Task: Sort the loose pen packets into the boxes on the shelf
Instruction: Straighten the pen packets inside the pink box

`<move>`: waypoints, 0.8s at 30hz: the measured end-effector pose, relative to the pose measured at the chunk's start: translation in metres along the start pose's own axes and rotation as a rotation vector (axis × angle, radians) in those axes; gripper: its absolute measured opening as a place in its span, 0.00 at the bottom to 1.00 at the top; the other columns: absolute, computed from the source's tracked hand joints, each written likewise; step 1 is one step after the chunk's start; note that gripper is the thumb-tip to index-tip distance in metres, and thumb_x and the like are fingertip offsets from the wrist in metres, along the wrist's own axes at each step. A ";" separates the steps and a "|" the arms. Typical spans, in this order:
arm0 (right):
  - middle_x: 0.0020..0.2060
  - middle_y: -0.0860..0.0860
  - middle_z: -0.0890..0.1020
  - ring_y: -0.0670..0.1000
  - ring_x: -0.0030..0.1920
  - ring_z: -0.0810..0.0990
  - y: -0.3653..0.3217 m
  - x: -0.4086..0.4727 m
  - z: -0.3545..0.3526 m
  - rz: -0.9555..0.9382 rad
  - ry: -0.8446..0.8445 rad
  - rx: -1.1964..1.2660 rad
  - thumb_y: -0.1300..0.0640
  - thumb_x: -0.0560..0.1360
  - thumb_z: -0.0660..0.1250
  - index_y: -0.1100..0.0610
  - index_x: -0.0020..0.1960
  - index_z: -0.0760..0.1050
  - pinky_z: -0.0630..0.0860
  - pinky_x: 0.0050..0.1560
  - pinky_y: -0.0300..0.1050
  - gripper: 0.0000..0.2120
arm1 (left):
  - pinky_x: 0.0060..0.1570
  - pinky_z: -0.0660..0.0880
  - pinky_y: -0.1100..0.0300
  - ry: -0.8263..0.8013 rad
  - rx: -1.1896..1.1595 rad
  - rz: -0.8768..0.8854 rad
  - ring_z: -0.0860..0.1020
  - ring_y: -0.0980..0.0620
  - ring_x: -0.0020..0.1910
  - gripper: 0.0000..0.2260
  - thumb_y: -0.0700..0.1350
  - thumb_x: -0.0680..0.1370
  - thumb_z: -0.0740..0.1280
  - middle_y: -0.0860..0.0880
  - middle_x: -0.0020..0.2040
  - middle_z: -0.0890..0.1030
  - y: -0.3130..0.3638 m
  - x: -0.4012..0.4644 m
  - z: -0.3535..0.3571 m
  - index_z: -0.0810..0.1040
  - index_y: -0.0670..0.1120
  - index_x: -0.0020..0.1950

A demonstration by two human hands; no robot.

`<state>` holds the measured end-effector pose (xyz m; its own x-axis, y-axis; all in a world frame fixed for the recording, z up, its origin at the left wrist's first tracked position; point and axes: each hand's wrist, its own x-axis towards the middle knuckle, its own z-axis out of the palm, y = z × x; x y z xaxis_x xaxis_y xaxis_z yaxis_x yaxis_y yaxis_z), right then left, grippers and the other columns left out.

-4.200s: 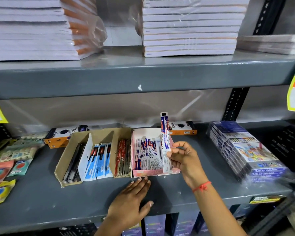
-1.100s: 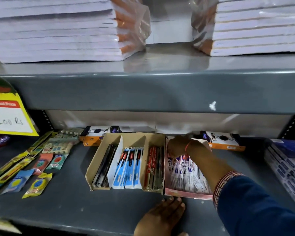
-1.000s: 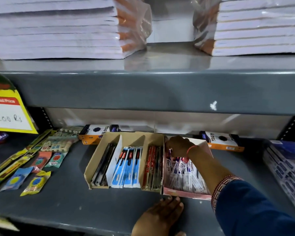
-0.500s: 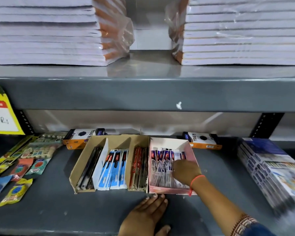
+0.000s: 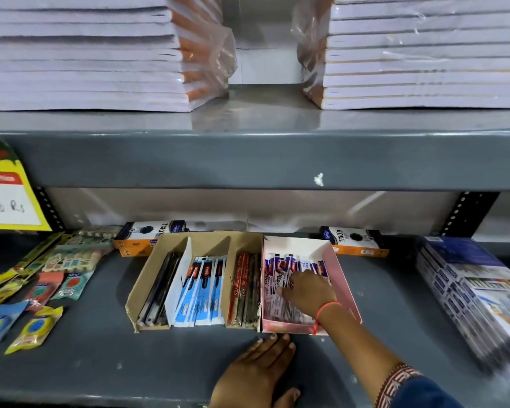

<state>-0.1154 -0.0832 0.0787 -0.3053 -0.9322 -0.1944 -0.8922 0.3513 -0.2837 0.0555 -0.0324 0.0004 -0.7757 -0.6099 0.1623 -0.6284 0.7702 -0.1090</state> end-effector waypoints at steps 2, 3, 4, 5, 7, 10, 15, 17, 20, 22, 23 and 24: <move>0.57 0.58 0.78 0.59 0.58 0.77 -0.001 0.001 0.000 -0.001 -0.028 0.019 0.56 0.76 0.59 0.61 0.58 0.74 0.76 0.58 0.50 0.15 | 0.69 0.40 0.59 0.003 0.021 0.001 0.36 0.52 0.73 0.30 0.61 0.77 0.35 0.51 0.77 0.51 -0.001 0.000 0.005 0.36 0.45 0.74; 0.58 0.59 0.79 0.58 0.58 0.77 -0.001 0.002 0.000 -0.002 -0.042 0.035 0.60 0.74 0.58 0.62 0.58 0.74 0.77 0.58 0.50 0.15 | 0.69 0.40 0.59 -0.007 0.024 0.002 0.37 0.52 0.73 0.30 0.61 0.77 0.35 0.55 0.73 0.63 -0.002 0.000 0.007 0.36 0.45 0.74; 0.58 0.59 0.79 0.58 0.58 0.78 0.000 0.002 -0.001 -0.002 -0.051 0.053 0.64 0.73 0.57 0.62 0.59 0.75 0.77 0.59 0.50 0.17 | 0.69 0.41 0.59 -0.021 0.030 0.001 0.38 0.53 0.73 0.30 0.61 0.77 0.35 0.58 0.67 0.72 -0.003 -0.001 0.008 0.37 0.45 0.74; 0.59 0.59 0.79 0.58 0.58 0.78 0.001 0.002 -0.002 0.005 -0.056 0.071 0.65 0.73 0.56 0.62 0.61 0.74 0.77 0.60 0.50 0.19 | 0.69 0.41 0.59 -0.033 0.032 -0.001 0.40 0.53 0.73 0.30 0.61 0.77 0.35 0.59 0.63 0.76 -0.004 -0.001 0.007 0.38 0.45 0.74; 0.60 0.59 0.78 0.58 0.60 0.77 0.003 0.001 -0.003 0.028 -0.058 0.105 0.66 0.72 0.57 0.60 0.67 0.69 0.76 0.61 0.50 0.22 | 0.69 0.41 0.59 -0.048 0.009 0.005 0.40 0.53 0.73 0.30 0.61 0.77 0.36 0.60 0.61 0.77 -0.004 -0.001 0.006 0.47 0.48 0.75; 0.63 0.59 0.77 0.58 0.61 0.76 0.002 0.002 -0.002 0.039 -0.078 0.176 0.66 0.73 0.60 0.59 0.72 0.61 0.75 0.62 0.50 0.28 | 0.69 0.41 0.59 -0.053 -0.010 0.001 0.37 0.52 0.73 0.30 0.61 0.77 0.36 0.55 0.73 0.63 -0.002 0.000 0.003 0.52 0.50 0.75; 0.50 0.56 0.78 0.54 0.51 0.77 0.009 0.001 -0.015 0.048 -0.018 0.233 0.66 0.73 0.63 0.61 0.63 0.70 0.78 0.49 0.42 0.19 | 0.68 0.45 0.62 -0.180 -0.148 0.062 0.66 0.62 0.66 0.29 0.70 0.69 0.56 0.60 0.66 0.73 0.001 0.000 -0.017 0.73 0.57 0.65; 0.35 0.53 0.69 0.55 0.52 0.77 0.014 -0.001 -0.021 0.031 0.052 0.219 0.66 0.73 0.62 0.64 0.58 0.74 0.76 0.59 0.46 0.14 | 0.67 0.46 0.63 -0.160 -0.167 0.071 0.74 0.63 0.59 0.27 0.71 0.65 0.61 0.62 0.59 0.78 0.002 -0.002 -0.022 0.77 0.60 0.59; 0.44 0.56 0.74 0.57 0.61 0.74 0.020 0.000 -0.028 0.030 0.092 0.215 0.66 0.73 0.62 0.64 0.55 0.75 0.70 0.65 0.43 0.12 | 0.66 0.51 0.63 -0.108 -0.196 0.066 0.74 0.63 0.59 0.27 0.70 0.64 0.63 0.62 0.59 0.78 0.004 -0.003 -0.022 0.78 0.60 0.59; 0.59 0.58 0.72 0.60 0.56 0.77 0.023 0.001 -0.032 0.057 0.105 0.213 0.66 0.73 0.61 0.62 0.55 0.75 0.75 0.56 0.46 0.12 | 0.65 0.55 0.65 -0.091 -0.226 0.064 0.74 0.63 0.59 0.27 0.70 0.64 0.63 0.62 0.59 0.77 0.006 -0.003 -0.023 0.78 0.60 0.58; 0.61 0.57 0.69 0.60 0.54 0.77 0.023 0.001 -0.033 0.050 0.127 0.209 0.66 0.72 0.60 0.62 0.54 0.75 0.77 0.54 0.48 0.11 | 0.64 0.58 0.68 -0.095 -0.239 0.064 0.74 0.63 0.59 0.27 0.70 0.64 0.63 0.62 0.59 0.78 0.007 -0.003 -0.025 0.78 0.60 0.58; 0.60 0.57 0.68 0.60 0.54 0.77 0.022 0.000 -0.032 0.034 0.147 0.207 0.66 0.72 0.60 0.62 0.53 0.75 0.78 0.54 0.49 0.11 | 0.63 0.59 0.69 -0.094 -0.248 0.067 0.74 0.63 0.59 0.27 0.70 0.64 0.63 0.62 0.59 0.78 0.007 -0.003 -0.025 0.78 0.60 0.58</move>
<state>-0.1458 -0.0787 0.1027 -0.3928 -0.9168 -0.0725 -0.7980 0.3790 -0.4686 0.0548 -0.0202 0.0241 -0.8242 -0.5619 0.0698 -0.5512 0.8244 0.1286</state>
